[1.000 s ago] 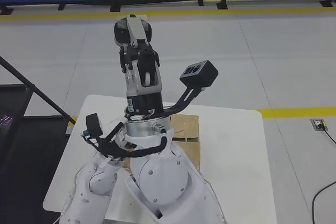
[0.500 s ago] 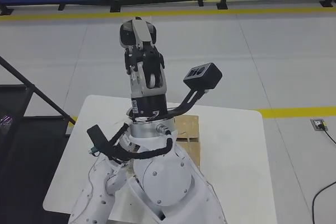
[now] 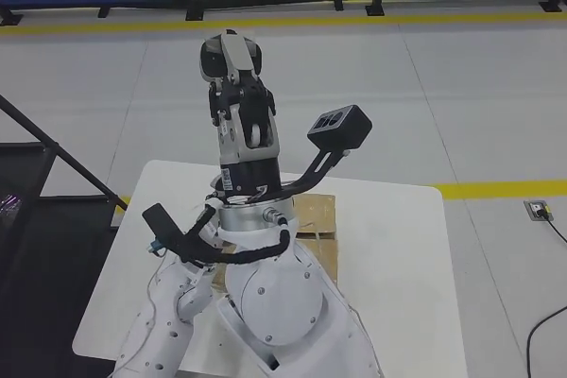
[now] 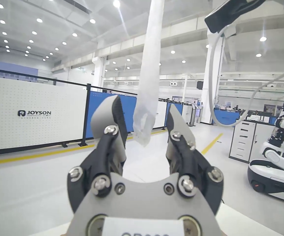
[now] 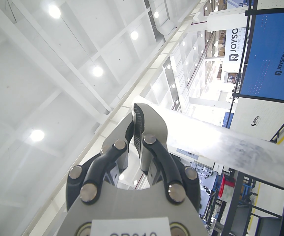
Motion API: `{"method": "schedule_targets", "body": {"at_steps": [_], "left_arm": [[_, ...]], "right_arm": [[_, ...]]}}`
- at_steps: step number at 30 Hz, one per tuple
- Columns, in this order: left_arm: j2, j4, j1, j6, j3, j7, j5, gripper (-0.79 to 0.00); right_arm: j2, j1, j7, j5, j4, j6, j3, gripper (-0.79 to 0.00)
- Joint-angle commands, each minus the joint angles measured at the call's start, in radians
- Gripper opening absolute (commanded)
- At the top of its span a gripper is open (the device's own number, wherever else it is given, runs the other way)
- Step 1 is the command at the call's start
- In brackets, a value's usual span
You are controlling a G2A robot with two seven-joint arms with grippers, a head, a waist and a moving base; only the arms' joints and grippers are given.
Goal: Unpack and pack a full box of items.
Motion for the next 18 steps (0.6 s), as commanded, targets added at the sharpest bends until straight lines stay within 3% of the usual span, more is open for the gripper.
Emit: {"method": "schedule_targets", "body": {"at_steps": [1, 10, 16, 18], "left_arm": [[0.000, 0.002, 0.000, 0.005, -0.002, 0.003, 0.000, -0.465], [0.004, 0.009, -0.002, 0.007, -0.015, 0.000, 0.001, -0.674], [0.008, 0.005, -0.001, 0.004, -0.031, -0.008, -0.006, -0.711], [0.009, 0.004, 0.001, -0.002, -0.037, -0.015, -0.013, -0.757]], "right_arm": [[0.000, 0.000, -0.001, 0.002, 0.000, 0.001, 0.001, -0.785], [0.000, 0.002, 0.001, 0.006, 0.007, -0.002, 0.008, -0.785], [0.000, 0.000, 0.001, 0.008, 0.006, -0.004, 0.012, -0.785], [0.001, -0.002, 0.003, 0.008, 0.005, -0.005, 0.014, -0.785]]}}
